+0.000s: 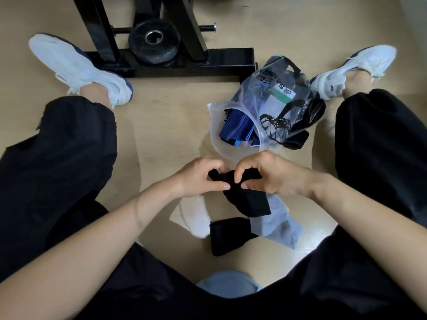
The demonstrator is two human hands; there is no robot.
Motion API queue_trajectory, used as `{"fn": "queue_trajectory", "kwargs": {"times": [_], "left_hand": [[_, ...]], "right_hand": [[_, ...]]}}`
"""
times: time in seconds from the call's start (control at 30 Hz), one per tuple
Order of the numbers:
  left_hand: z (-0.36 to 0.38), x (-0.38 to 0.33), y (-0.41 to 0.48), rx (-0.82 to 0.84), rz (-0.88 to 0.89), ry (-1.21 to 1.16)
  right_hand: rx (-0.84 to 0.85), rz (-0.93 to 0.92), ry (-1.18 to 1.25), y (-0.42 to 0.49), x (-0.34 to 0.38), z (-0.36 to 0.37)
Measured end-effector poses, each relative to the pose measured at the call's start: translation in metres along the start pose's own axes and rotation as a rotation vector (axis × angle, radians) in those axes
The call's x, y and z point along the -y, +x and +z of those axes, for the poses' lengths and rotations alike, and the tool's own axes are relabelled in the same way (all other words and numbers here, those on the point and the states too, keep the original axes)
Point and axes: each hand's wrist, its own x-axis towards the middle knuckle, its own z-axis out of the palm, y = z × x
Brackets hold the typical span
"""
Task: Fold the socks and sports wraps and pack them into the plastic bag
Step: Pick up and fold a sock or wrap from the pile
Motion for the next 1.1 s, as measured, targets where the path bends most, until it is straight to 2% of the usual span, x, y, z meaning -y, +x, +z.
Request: {"fn": "queue_trajectory", "kwargs": {"times": [0.17, 0.33, 0.53, 0.67, 0.73, 1.1], "left_hand": [[-0.008, 0.003, -0.010, 0.078, -0.151, -0.092], [-0.028, 0.012, -0.017, 0.038, -0.241, -0.135], [-0.049, 0.013, -0.020, -0.218, -0.312, -0.324], [-0.053, 0.002, -0.017, -0.482, -0.430, -0.456], [-0.051, -0.006, -0.015, -0.551, -0.479, -0.487], [-0.035, -0.038, -0.013, -0.476, -0.446, -0.579]], "right_hand": [[-0.059, 0.018, -0.018, -0.001, -0.002, -0.010], [-0.244, 0.037, -0.081, -0.007, -0.009, -0.035], [-0.442, 0.095, -0.101, -0.012, -0.020, -0.053], [-0.508, 0.113, -0.058, -0.010, -0.019, -0.046], [-0.525, 0.100, -0.039, -0.007, -0.017, -0.038], [-0.514, 0.057, 0.206, 0.014, 0.003, 0.005]]}}
